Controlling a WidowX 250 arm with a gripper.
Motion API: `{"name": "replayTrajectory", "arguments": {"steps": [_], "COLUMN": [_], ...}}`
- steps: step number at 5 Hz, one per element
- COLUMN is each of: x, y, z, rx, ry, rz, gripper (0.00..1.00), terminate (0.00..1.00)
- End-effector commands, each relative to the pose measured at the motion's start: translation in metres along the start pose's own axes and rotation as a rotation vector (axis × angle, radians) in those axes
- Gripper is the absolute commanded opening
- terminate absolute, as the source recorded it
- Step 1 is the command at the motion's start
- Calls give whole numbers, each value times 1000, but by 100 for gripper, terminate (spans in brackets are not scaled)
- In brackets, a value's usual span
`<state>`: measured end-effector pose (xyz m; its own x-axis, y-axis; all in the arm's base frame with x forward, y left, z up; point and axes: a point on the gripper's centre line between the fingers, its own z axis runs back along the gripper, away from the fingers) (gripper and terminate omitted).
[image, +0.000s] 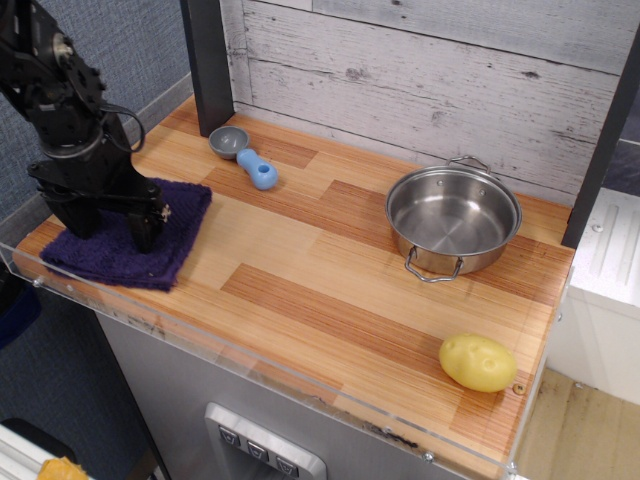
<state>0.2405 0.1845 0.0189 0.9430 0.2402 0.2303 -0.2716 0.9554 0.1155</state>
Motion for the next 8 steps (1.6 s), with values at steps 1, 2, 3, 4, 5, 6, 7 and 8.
{"name": "replayTrajectory", "arguments": {"steps": [1,2,3,4,5,6,7,8], "x": [2,3,11,22,26,29,36,43], "y": [9,2,-3,-7,-9,-11,-19,-29], "z": [13,23,37,60,81,104,130,145], "rx": [-1,-28,-39,-77,-86,-95,-95,-96], "ry": [-31,-49,-70,-97,-126,-166,-209,-230], "rz": [32,31,20,17,28,25,-4,-40], "gripper": [100,100,100,100,100,100,100,100], "terminate": [0,0,0,0,0,0,0,0]}}
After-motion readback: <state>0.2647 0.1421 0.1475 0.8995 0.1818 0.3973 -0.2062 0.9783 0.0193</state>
